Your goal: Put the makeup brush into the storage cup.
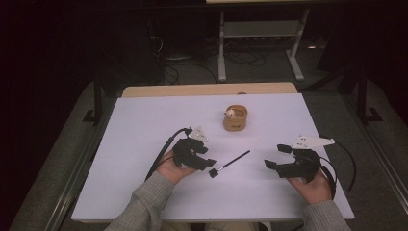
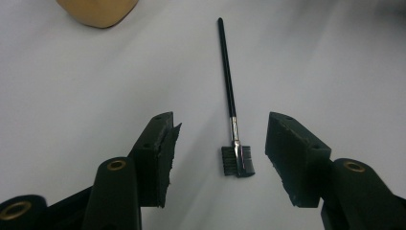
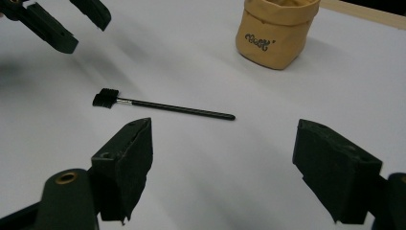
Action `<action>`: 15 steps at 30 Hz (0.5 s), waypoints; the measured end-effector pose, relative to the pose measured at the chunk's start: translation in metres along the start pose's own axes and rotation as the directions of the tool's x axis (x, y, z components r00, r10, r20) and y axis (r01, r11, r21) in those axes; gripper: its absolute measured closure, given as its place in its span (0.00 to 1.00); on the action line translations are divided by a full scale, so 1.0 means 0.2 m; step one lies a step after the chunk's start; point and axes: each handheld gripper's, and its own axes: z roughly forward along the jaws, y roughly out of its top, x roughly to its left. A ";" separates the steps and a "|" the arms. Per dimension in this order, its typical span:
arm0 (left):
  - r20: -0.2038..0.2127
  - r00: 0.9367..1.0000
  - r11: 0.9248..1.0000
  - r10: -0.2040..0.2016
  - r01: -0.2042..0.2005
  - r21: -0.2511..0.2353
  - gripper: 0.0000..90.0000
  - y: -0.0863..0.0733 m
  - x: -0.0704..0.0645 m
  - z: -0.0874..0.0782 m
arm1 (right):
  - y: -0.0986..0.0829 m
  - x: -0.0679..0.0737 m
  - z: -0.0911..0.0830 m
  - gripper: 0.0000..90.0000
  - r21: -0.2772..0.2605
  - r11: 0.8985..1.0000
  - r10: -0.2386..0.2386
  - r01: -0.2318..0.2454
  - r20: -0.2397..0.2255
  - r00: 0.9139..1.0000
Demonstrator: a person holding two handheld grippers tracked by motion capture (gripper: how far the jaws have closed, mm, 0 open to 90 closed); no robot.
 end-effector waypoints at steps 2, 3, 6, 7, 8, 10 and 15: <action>0.001 1.000 1.000 0.006 -0.006 0.007 0.48 0.01 0.00 0.02 | 0.00 0.00 0.00 0.22 0.001 1.000 0.000 0.000 0.001 1.000; 0.005 1.000 1.000 0.012 -0.012 0.018 0.48 0.02 0.00 0.03 | 0.00 0.00 0.00 0.22 -0.001 1.000 -0.001 0.001 0.002 1.000; 0.015 1.000 0.999 0.008 -0.008 0.036 0.49 0.03 0.00 0.07 | 0.00 0.00 0.00 0.22 -0.003 1.000 0.001 -0.001 0.003 1.000; 0.015 1.000 0.999 0.008 -0.008 0.036 0.50 0.03 0.00 0.07 | 0.00 0.00 0.00 0.22 -0.003 1.000 0.001 -0.001 0.003 1.000; 0.019 1.000 0.999 -0.001 0.001 0.043 0.51 0.04 0.00 0.10 | 0.00 0.00 0.00 0.22 0.000 1.000 -0.001 0.001 -0.001 1.000; 0.024 1.000 0.998 0.013 -0.015 0.057 0.52 0.04 0.00 0.11 | 0.00 0.00 0.00 0.22 0.000 1.000 -0.003 0.003 -0.001 1.000; 0.035 0.998 0.995 0.043 -0.046 0.089 0.58 0.05 -0.03 0.17 | 0.00 0.00 0.00 0.23 0.001 1.000 0.006 -0.006 0.000 1.000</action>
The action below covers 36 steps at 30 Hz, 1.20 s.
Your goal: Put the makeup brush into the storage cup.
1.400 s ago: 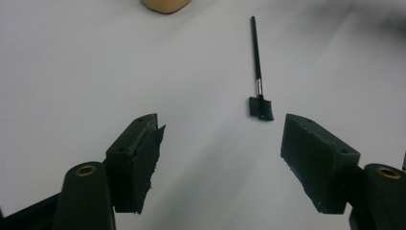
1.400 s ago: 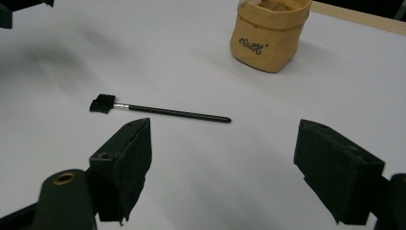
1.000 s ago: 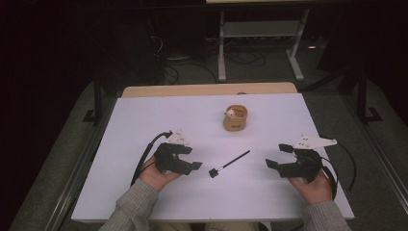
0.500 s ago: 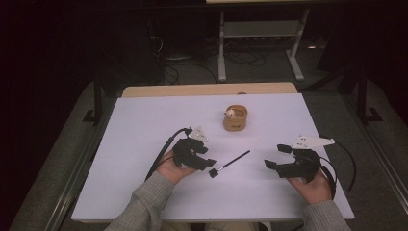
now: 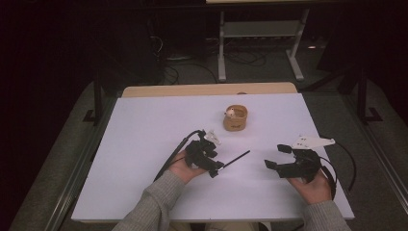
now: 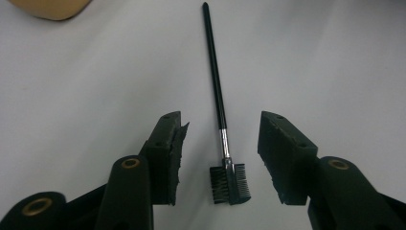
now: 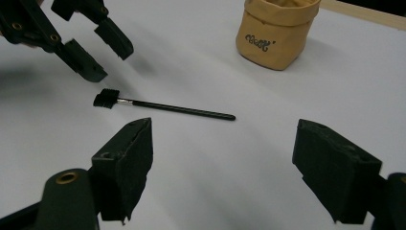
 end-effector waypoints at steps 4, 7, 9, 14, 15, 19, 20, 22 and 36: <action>-0.004 1.000 1.000 0.009 -0.009 0.028 0.65 0.01 -0.01 0.04 | 0.00 0.01 0.01 0.23 0.007 1.000 -0.009 0.009 -0.007 1.000; -0.012 1.000 0.998 0.001 -0.001 0.055 0.68 0.02 -0.02 0.08 | 0.00 0.01 0.01 0.24 0.010 1.000 -0.018 0.018 -0.006 1.000; -0.010 1.000 0.998 0.011 -0.010 0.065 0.70 0.03 -0.02 0.09 | 0.00 0.01 0.01 0.24 0.010 1.000 -0.016 0.016 -0.006 1.000; -0.005 1.000 0.996 0.016 -0.015 0.086 0.73 0.06 -0.02 0.12 | 0.00 0.01 0.01 0.24 0.017 1.000 -0.021 0.021 -0.012 1.000; -0.003 1.000 0.996 0.019 -0.019 0.091 0.74 0.06 -0.02 0.13 | 0.01 0.01 0.02 0.24 0.018 0.999 -0.026 0.026 -0.010 1.000; -0.005 1.000 0.995 0.018 -0.017 0.101 0.75 0.08 -0.03 0.15 | 0.01 0.01 0.02 0.24 0.018 0.999 -0.028 0.029 -0.011 1.000; -0.009 1.000 0.995 0.016 -0.015 0.099 0.76 0.09 -0.03 0.16 | 0.01 0.01 0.02 0.24 0.018 0.999 -0.026 0.026 -0.012 1.000; -0.007 1.000 0.994 0.020 -0.019 0.106 0.77 0.09 -0.03 0.16 | 0.01 0.01 0.01 0.24 0.017 1.000 -0.023 0.023 -0.013 1.000; -0.006 1.000 0.986 0.012 -0.011 0.165 0.84 0.10 -0.04 0.21 | 0.00 0.01 0.01 0.24 0.014 1.000 -0.020 0.020 -0.013 1.000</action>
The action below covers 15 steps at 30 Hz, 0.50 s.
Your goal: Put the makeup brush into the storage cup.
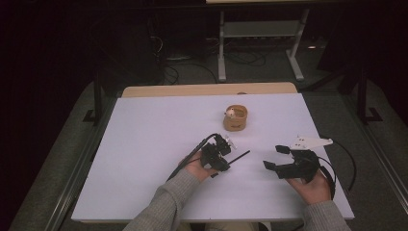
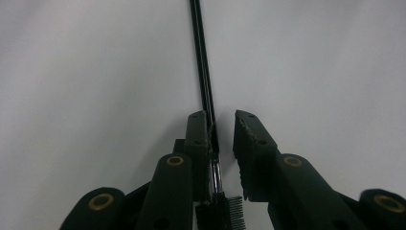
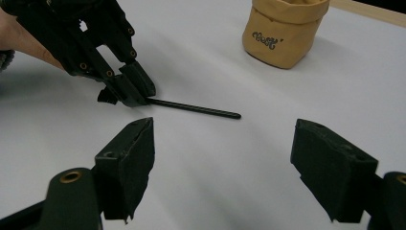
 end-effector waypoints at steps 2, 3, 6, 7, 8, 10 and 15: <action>-0.003 1.000 1.000 -0.003 0.003 0.003 0.86 0.00 0.00 0.00 | 0.00 0.00 0.00 0.24 0.002 1.000 -0.002 0.002 0.001 1.000; -0.003 1.000 1.000 -0.003 0.003 0.003 0.87 0.00 0.00 0.00 | 0.00 0.00 0.00 0.24 0.004 1.000 -0.003 0.003 0.001 1.000; -0.024 1.000 1.000 0.002 -0.002 0.012 0.91 0.01 -0.01 0.00 | 0.00 0.00 0.01 0.24 0.000 1.000 -0.007 0.007 0.004 1.000; -0.038 0.999 1.000 0.012 -0.012 0.018 0.91 0.01 -0.01 0.00 | 0.00 0.00 0.01 0.24 0.001 1.000 -0.006 0.006 0.004 1.000; -0.038 0.999 1.000 0.012 -0.012 0.018 0.92 0.01 -0.01 0.00 | 0.00 0.00 0.01 0.24 0.001 1.000 -0.006 0.006 0.004 1.000; -0.051 0.998 0.999 0.025 -0.023 0.040 0.93 0.02 -0.02 0.00 | 0.00 0.01 0.01 0.24 0.005 1.000 -0.008 0.007 0.006 1.000; -0.048 0.999 0.999 0.027 -0.024 0.049 0.95 0.03 -0.02 0.01 | 0.00 0.01 0.02 0.23 0.014 1.000 -0.010 0.010 0.002 1.000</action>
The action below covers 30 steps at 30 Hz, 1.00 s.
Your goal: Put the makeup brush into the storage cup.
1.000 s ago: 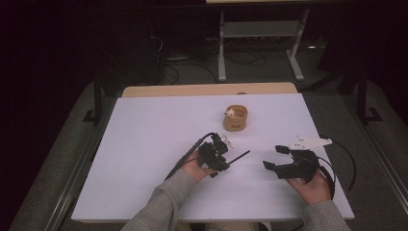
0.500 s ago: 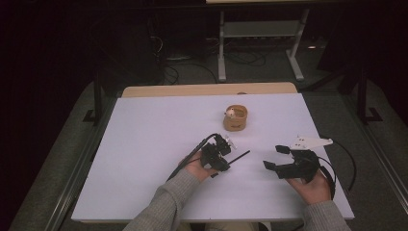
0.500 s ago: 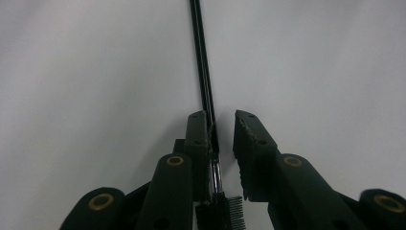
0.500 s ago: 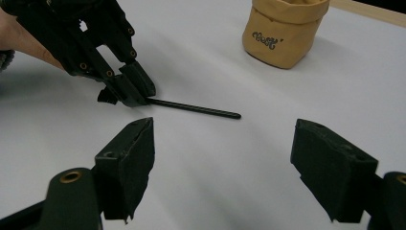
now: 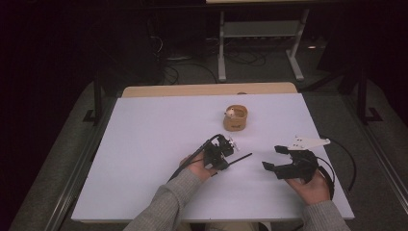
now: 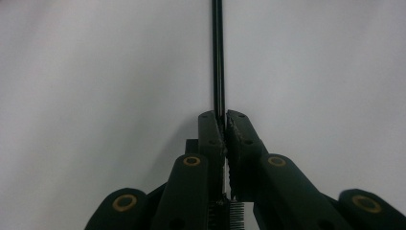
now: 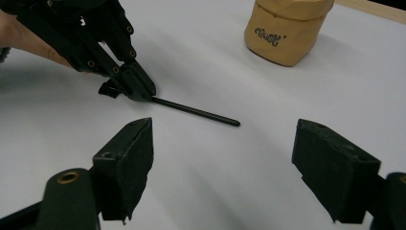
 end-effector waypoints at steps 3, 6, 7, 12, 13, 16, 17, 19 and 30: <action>0.008 1.000 1.000 -0.002 0.002 0.001 0.95 0.00 0.01 0.00 | 0.00 0.00 0.00 0.23 0.003 1.000 0.004 -0.004 -0.006 1.000; 0.011 1.000 1.000 0.006 -0.006 -0.004 0.95 0.00 0.01 0.00 | 0.00 0.00 0.01 0.23 0.019 1.000 0.004 -0.004 -0.012 1.000; 0.011 1.000 1.000 0.006 -0.006 -0.004 0.95 0.00 0.01 0.00 | 0.00 0.00 0.01 0.23 0.019 1.000 0.004 -0.004 -0.012 1.000; -0.002 1.000 1.000 0.000 0.000 -0.017 0.95 -0.02 0.03 -0.01 | 0.00 0.02 0.03 0.23 0.035 0.999 -0.015 0.015 -0.008 1.000; -0.002 1.000 1.000 0.000 0.000 -0.017 0.95 -0.02 0.03 -0.01 | 0.00 0.02 0.03 0.23 0.035 0.999 -0.015 0.015 -0.008 1.000; 0.012 1.000 1.000 -0.001 0.001 -0.019 0.95 -0.03 0.04 -0.03 | 0.00 0.03 0.04 0.23 0.049 0.999 -0.020 0.020 -0.013 1.000; 0.011 1.000 1.000 -0.004 0.004 -0.022 0.95 -0.04 0.04 -0.04 | 0.00 0.03 0.04 0.23 0.053 0.998 -0.025 0.025 -0.012 1.000; 0.012 1.000 0.999 -0.005 0.006 -0.034 0.95 -0.06 0.04 -0.07 | 0.00 0.04 0.05 0.23 0.055 0.998 -0.034 0.035 -0.013 0.999; 0.016 0.999 0.994 -0.051 0.052 -0.100 0.95 -0.28 0.11 -0.26 | 0.07 0.11 0.07 0.23 0.068 0.995 -0.076 0.080 -0.055 0.996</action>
